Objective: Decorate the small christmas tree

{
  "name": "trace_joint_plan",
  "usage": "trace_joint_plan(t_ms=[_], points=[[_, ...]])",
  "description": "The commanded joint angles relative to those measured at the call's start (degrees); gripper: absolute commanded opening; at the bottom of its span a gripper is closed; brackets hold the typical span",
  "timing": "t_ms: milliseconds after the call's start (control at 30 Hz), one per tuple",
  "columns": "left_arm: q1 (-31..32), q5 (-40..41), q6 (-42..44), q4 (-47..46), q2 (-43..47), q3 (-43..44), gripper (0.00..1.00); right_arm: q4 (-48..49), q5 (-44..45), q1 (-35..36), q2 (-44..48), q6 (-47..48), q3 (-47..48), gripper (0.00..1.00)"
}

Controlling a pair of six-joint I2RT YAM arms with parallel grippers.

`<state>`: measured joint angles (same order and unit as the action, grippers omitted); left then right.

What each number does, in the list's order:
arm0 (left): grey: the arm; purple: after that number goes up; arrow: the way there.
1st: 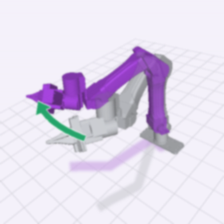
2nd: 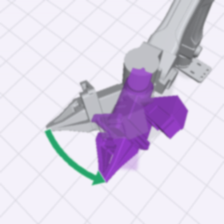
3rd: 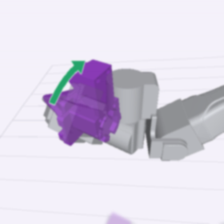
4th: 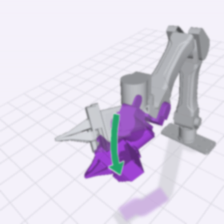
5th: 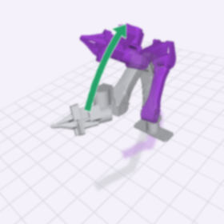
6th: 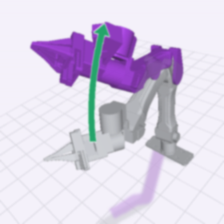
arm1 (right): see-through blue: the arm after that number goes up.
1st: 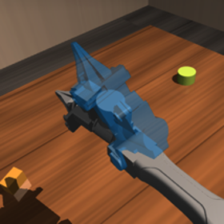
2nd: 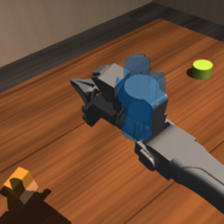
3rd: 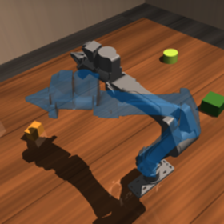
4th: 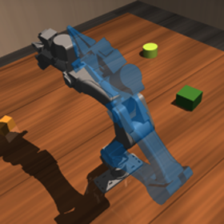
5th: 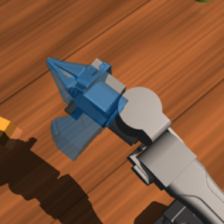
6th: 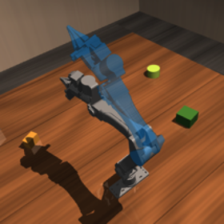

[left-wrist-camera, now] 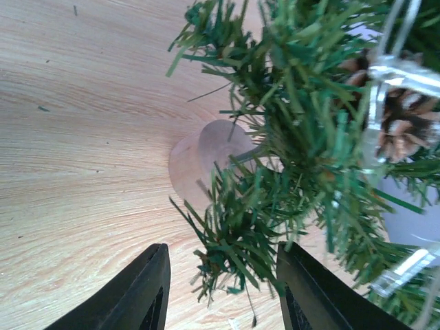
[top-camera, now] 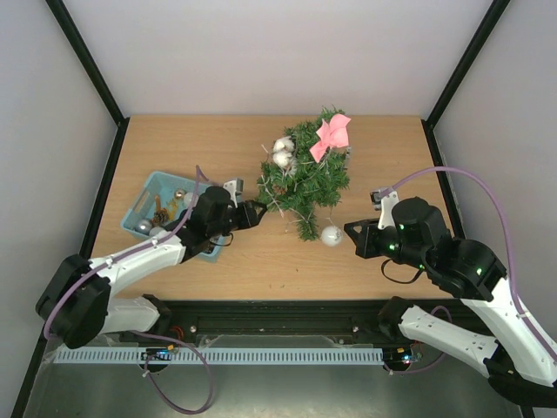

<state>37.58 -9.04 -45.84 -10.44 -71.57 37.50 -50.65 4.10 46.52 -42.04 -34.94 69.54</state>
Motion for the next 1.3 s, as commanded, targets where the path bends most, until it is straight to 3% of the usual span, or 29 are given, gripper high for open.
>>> trace_joint_plan(t_ms=[0, 1000, 1267], points=[[-0.64, 1.59, 1.24, -2.11, -2.45, 2.95, 0.44, 0.29, 0.10, 0.25, 0.16, -0.06, -0.02, 0.01], [-9.48, -1.00, 4.92, -6.83, -14.02, 10.58, 0.42, 0.25, -0.49, 0.31, 0.11, 0.32, -0.43, 0.01], [-11.40, -1.74, 4.83, -0.03, -4.74, 6.65, 0.47, 0.23, -0.62, 0.26, 0.53, 0.22, -0.35, 0.01]])
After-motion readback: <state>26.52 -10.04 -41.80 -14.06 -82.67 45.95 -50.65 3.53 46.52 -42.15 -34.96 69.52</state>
